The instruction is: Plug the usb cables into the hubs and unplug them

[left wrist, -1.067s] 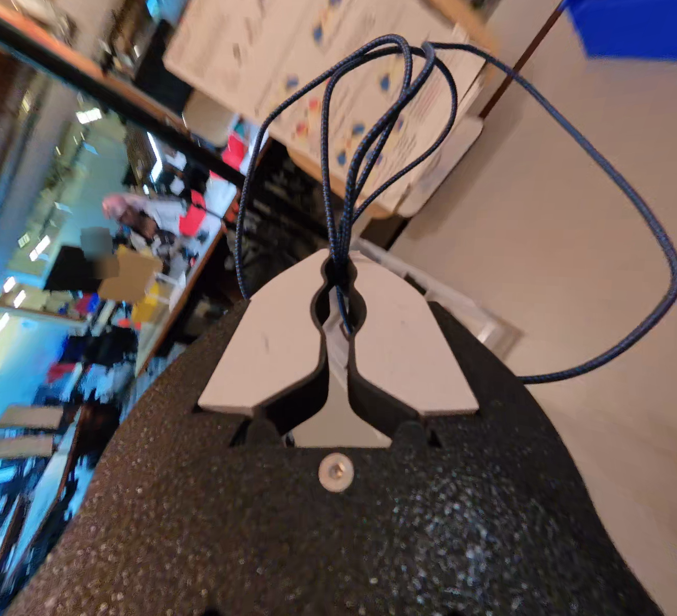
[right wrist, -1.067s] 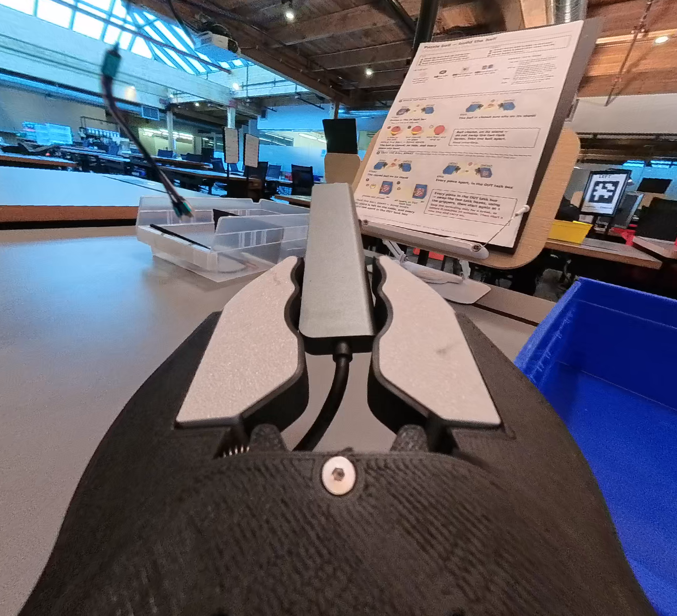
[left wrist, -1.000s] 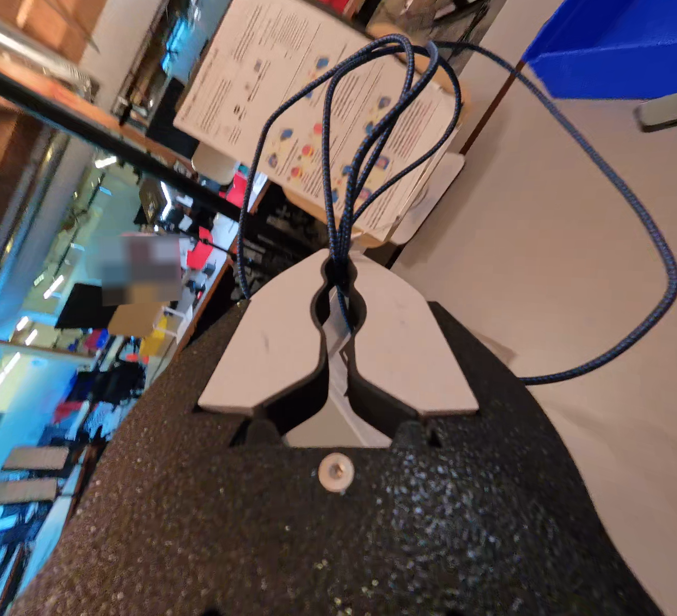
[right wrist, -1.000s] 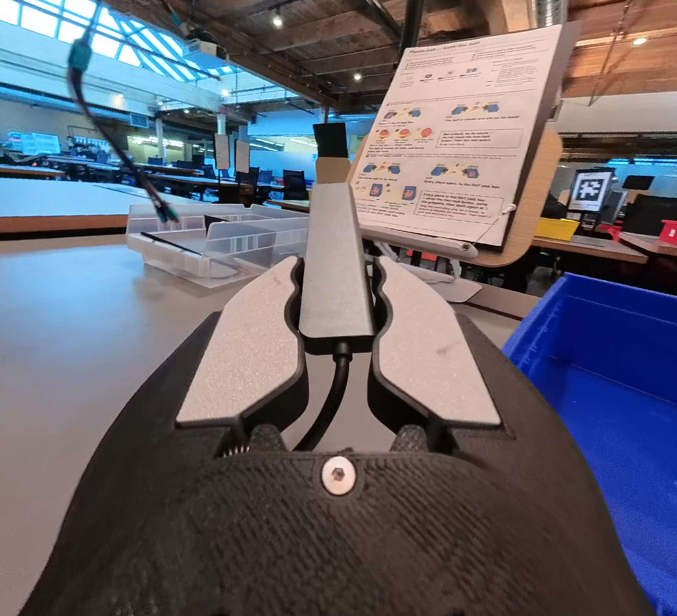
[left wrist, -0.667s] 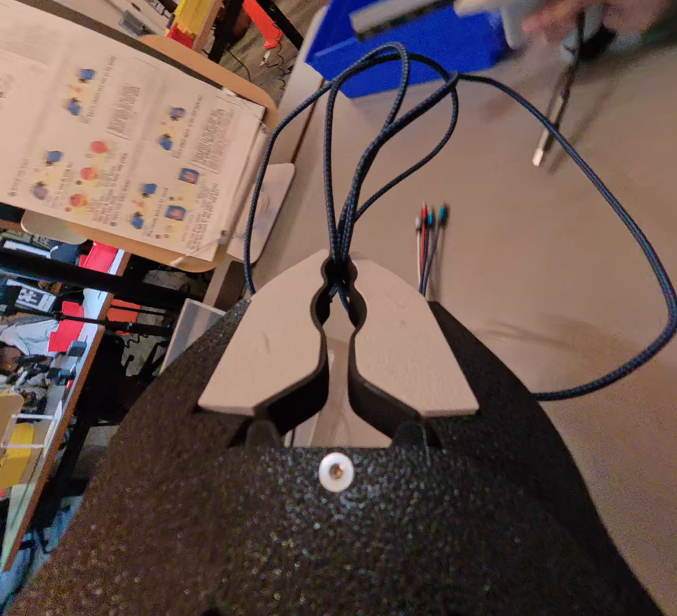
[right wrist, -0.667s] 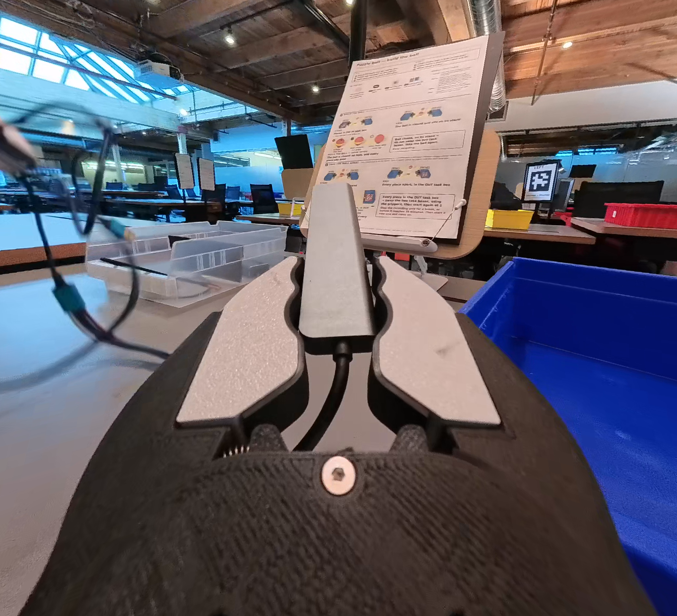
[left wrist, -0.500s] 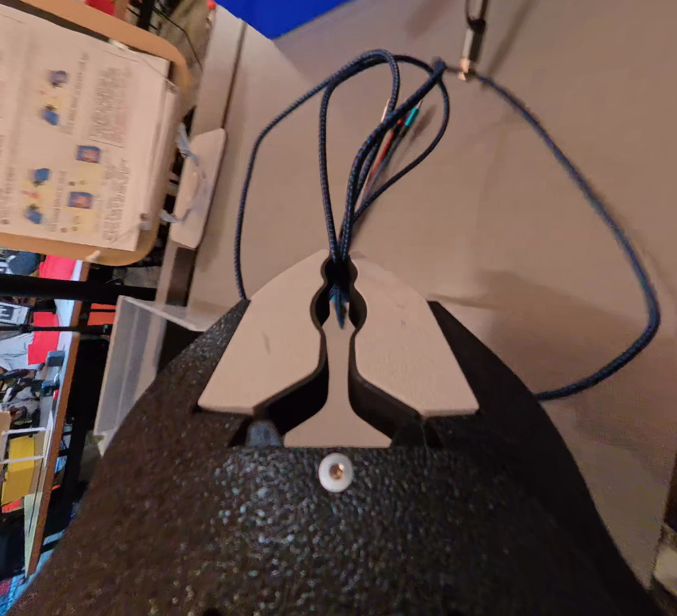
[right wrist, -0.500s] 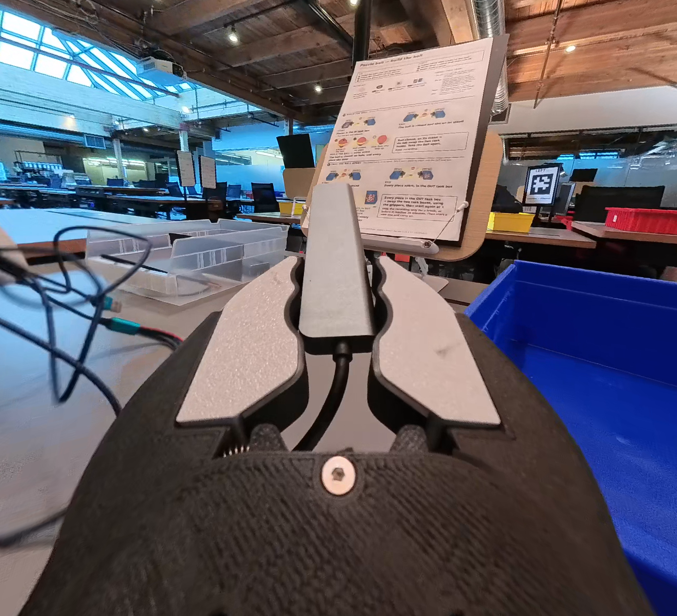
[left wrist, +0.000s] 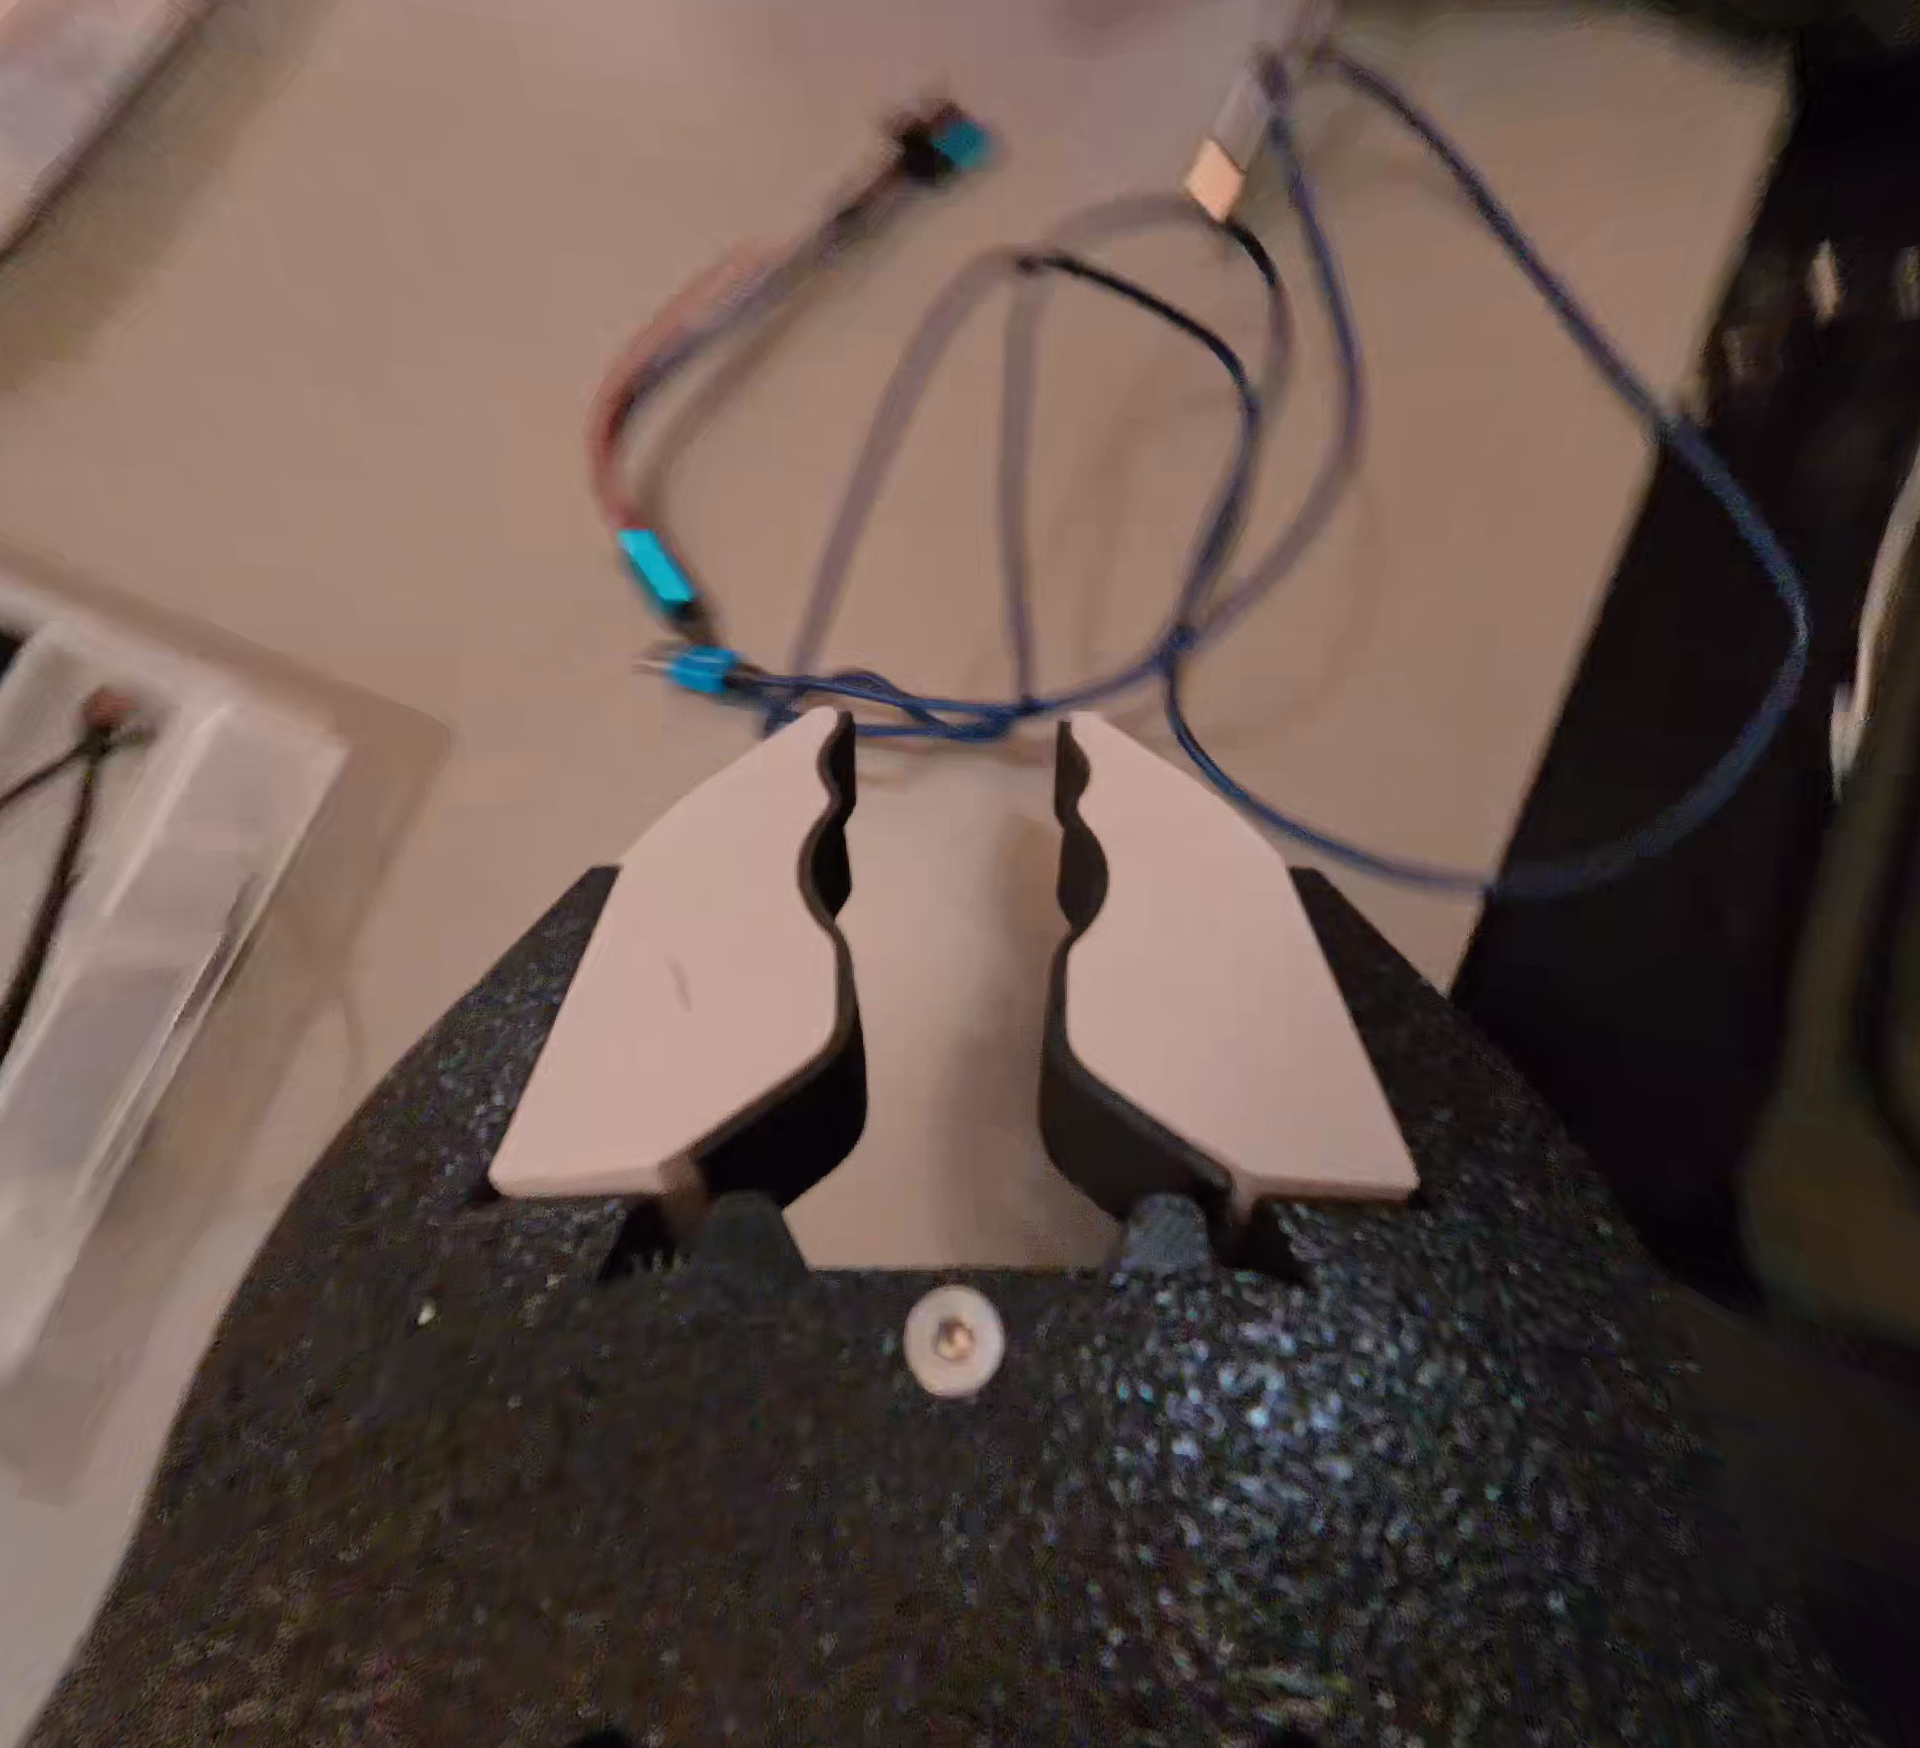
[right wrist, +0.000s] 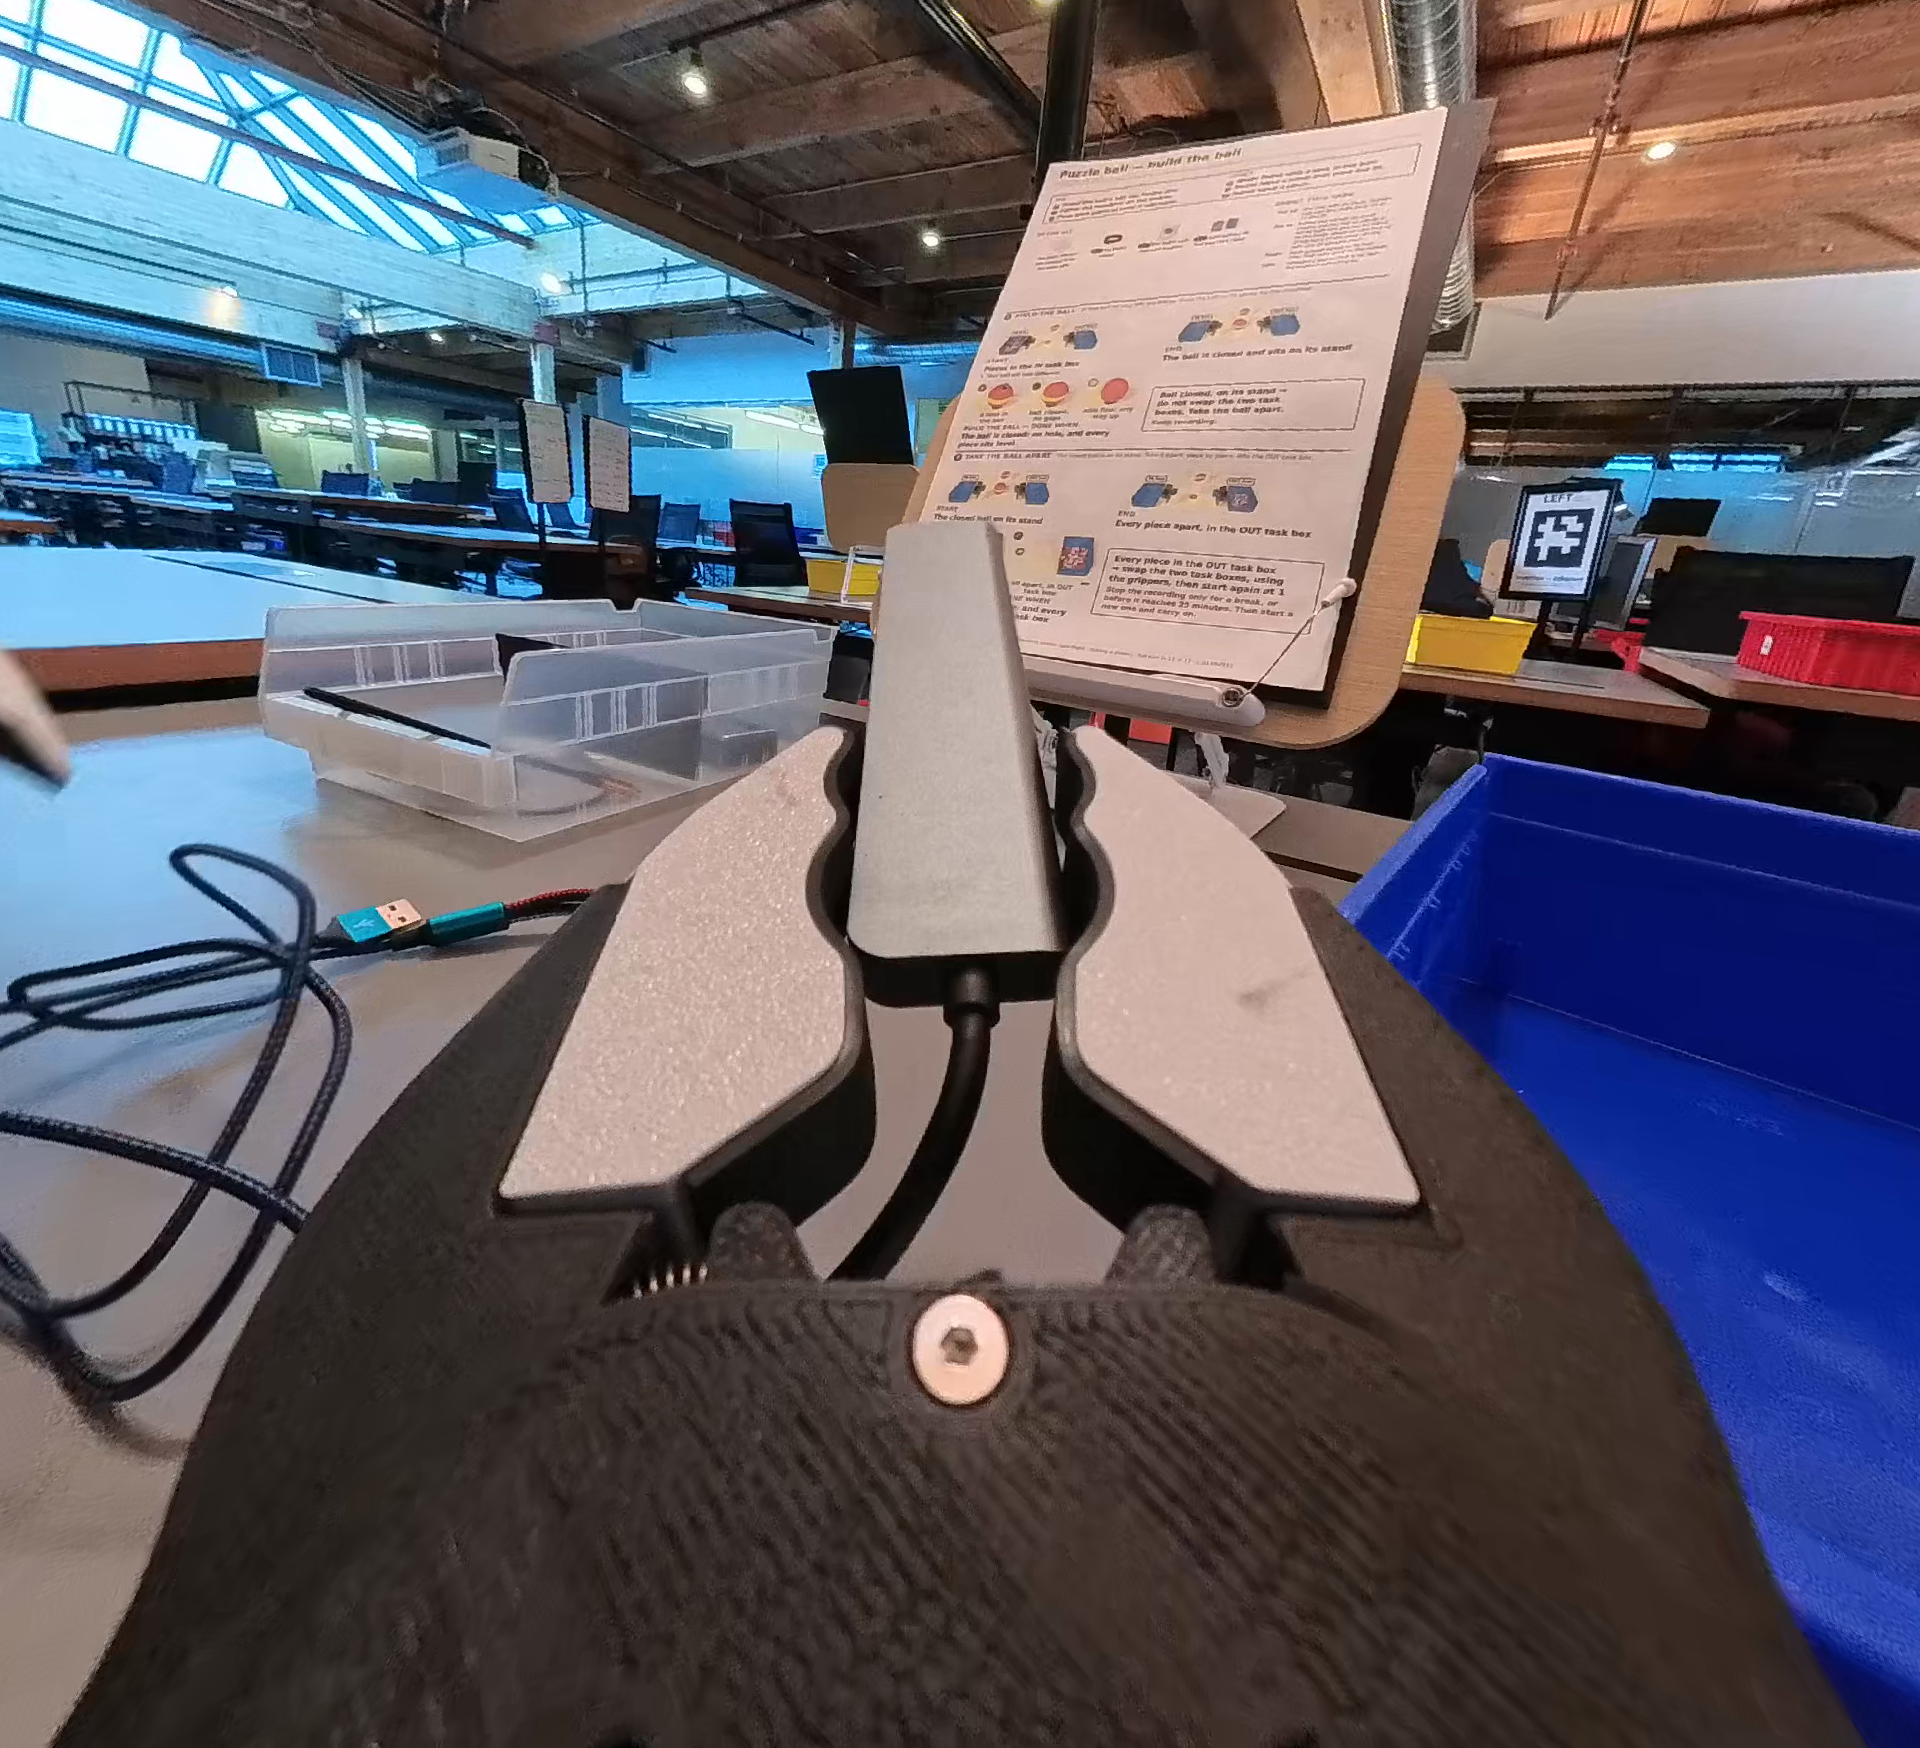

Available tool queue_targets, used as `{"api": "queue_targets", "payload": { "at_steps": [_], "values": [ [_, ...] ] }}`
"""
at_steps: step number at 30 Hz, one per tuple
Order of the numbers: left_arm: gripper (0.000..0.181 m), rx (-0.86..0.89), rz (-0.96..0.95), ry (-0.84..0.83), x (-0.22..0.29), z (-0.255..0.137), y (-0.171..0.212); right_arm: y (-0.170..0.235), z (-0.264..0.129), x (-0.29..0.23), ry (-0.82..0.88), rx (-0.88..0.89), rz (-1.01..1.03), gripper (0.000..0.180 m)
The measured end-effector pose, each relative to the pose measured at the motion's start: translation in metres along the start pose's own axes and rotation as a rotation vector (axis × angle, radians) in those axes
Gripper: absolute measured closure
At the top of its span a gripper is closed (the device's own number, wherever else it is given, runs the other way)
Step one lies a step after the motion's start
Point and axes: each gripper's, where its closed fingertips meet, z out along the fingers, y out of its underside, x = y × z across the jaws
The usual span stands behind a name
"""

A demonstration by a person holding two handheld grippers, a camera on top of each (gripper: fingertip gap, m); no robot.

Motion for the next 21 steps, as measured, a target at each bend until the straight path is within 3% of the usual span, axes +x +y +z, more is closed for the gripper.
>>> {"api": "queue_targets", "payload": {
  "at_steps": [1,3,5,9,15,21],
  "values": [
    [0.147,0.05,-0.133,-0.076,-0.017,-0.006,-0.01,0.0,0.0,-0.001,-0.002,-0.002,-0.004,0.144],
    [0.147,0.038,-0.429,-0.22,-0.051,-0.01,-0.01,0.0,0.001,-0.002,-0.009,-0.004,-0.013,0.144],
    [0.146,-0.075,-0.564,-0.234,-0.062,0.0,-0.002,0.001,0.003,-0.005,-0.018,-0.006,-0.025,0.144],
    [0.141,-0.275,-0.521,-0.264,-0.071,0.033,0.013,0.002,0.003,-0.008,-0.03,-0.01,-0.042,0.144],
    [0.146,-0.421,-0.658,-0.073,-0.054,0.075,0.034,0.003,0.003,-0.008,-0.042,-0.016,-0.025,0.144],
    [0.171,-0.348,-0.376,-0.213,-0.076,0.087,0.024,0.003,0.002,-0.007,-0.04,-0.022,-0.029,0.144]
  ]
}}
